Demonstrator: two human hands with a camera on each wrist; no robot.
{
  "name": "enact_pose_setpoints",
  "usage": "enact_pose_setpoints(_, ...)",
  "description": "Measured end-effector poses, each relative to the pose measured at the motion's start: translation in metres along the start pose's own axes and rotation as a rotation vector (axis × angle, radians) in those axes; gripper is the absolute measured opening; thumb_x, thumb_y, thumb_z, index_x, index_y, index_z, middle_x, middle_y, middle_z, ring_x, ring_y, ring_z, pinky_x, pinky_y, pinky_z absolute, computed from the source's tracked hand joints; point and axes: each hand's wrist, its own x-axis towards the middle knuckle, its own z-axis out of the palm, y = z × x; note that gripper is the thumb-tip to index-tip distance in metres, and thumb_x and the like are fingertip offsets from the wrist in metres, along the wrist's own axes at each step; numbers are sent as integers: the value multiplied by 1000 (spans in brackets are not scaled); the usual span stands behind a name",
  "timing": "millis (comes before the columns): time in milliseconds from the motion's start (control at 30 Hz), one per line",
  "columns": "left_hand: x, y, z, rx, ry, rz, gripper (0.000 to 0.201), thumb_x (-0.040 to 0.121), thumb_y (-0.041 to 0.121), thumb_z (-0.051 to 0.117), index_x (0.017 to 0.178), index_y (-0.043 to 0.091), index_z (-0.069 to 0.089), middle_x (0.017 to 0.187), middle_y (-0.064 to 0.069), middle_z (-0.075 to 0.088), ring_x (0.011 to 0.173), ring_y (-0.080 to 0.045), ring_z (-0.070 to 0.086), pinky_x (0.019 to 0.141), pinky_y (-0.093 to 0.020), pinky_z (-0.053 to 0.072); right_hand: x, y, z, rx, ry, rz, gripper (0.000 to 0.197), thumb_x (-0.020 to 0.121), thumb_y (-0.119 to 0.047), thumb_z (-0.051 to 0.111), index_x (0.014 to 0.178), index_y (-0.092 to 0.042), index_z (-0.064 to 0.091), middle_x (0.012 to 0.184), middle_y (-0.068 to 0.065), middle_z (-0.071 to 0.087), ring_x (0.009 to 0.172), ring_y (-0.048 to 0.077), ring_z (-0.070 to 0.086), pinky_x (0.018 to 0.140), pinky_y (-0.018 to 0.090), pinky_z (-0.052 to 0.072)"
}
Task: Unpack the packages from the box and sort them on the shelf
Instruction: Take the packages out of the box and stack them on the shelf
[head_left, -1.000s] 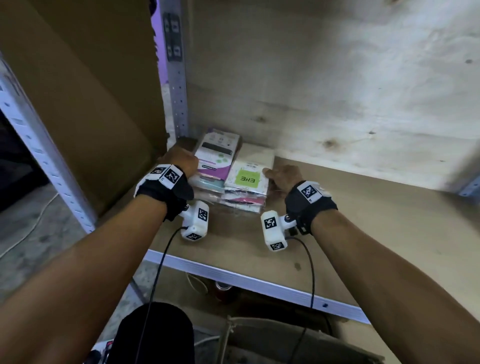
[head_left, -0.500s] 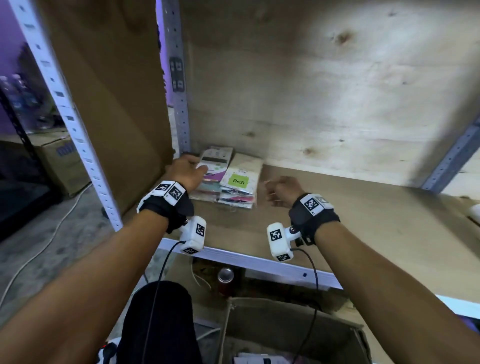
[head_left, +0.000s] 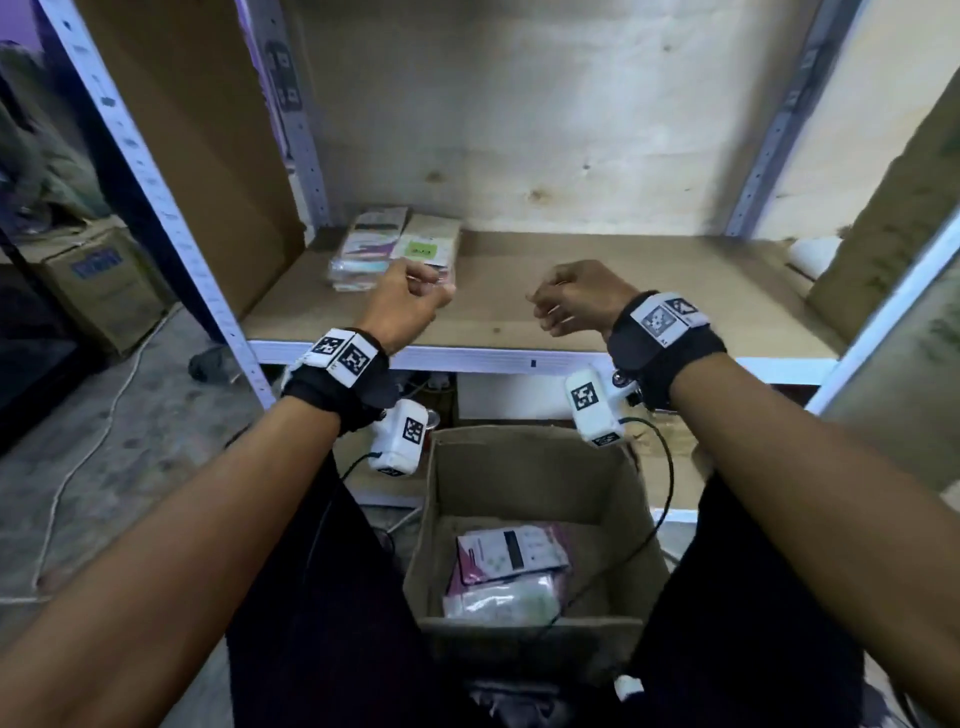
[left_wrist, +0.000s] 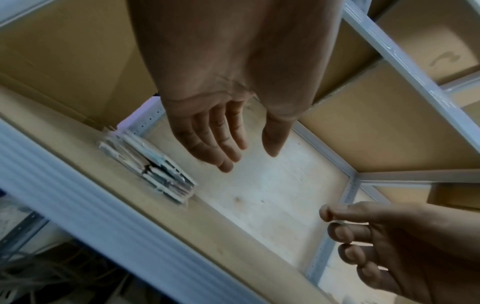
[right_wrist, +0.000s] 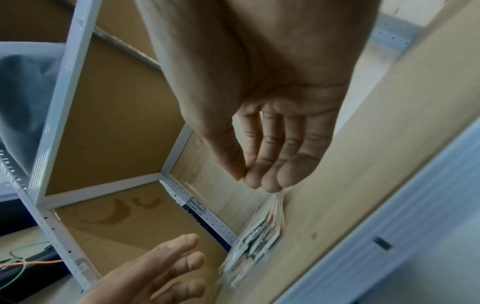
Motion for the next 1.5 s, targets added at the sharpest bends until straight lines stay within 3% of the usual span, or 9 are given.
enact_pose_setpoints(167,-42,-28,40,94,-219,-83,18,87,29,72,91,16,61,80,-6,67,66,-22,64,70,-34,54,-27,53,-2,-200,-50,77,4,93,-3,56,97,-4,56,72,12,59,57,22,55,56,28,47)
enact_pose_setpoints(367,-75,-92,94,328,-463,-203,19,83,37,74,83,20,67,82,2,68,80,-16,64,78,-29,51,-26,149,8,-465,-227,208,11,91,-7,61,81,-11,63,65,2,66,54,12,62,54,19,54)
enact_pose_setpoints(500,-86,-133,130,439,-607,-306,21,88,32,70,85,11,72,82,-1,67,83,-19,63,75,-26,48,-7,211,20,-523,-294,299,10,90,-9,62,80,-10,62,56,-2,65,51,12,61,54,23,53)
enact_pose_setpoints(633,-90,-174,155,479,-715,-439,28,95,26,60,86,2,72,92,-15,73,84,-29,69,86,-37,57,15,264,35,-539,-366,411,7,90,-12,61,91,-6,65,75,10,70,64,21,66,68,36,59)
enact_pose_setpoints(733,-93,-200,169,475,-803,-537,25,97,19,52,88,3,70,92,-14,72,88,-30,71,85,-36,57,28,299,50,-559,-362,441,5,89,-14,63,89,-10,66,75,7,69,59,16,62,56,27,53)
enact_pose_setpoints(1000,-87,-243,189,582,-809,-643,36,97,25,50,103,-3,71,107,-20,71,101,-34,67,90,-39,55,56,352,92,-804,-514,376,17,89,-11,56,86,-12,73,99,15,74,92,31,70,83,37,58)
enact_pose_setpoints(1100,-83,-250,192,608,-803,-677,35,96,28,53,109,0,69,114,-19,69,104,-34,65,93,-41,54,62,365,106,-893,-550,318,24,92,-17,58,110,-7,71,117,15,68,110,32,63,92,35,51)
enact_pose_setpoints(1300,-84,-260,190,690,-767,-665,37,99,23,47,122,-2,62,132,-21,59,120,-35,56,98,-35,45,55,398,136,-949,-743,419,71,98,-19,52,155,-3,12,145,22,45,129,34,50,103,37,41)
enact_pose_setpoints(1500,-79,-258,193,706,-758,-636,35,98,24,48,118,2,65,132,-18,59,122,-33,55,100,-34,46,44,416,143,-993,-906,348,60,91,-14,65,146,-17,42,152,11,40,137,27,43,112,38,37)
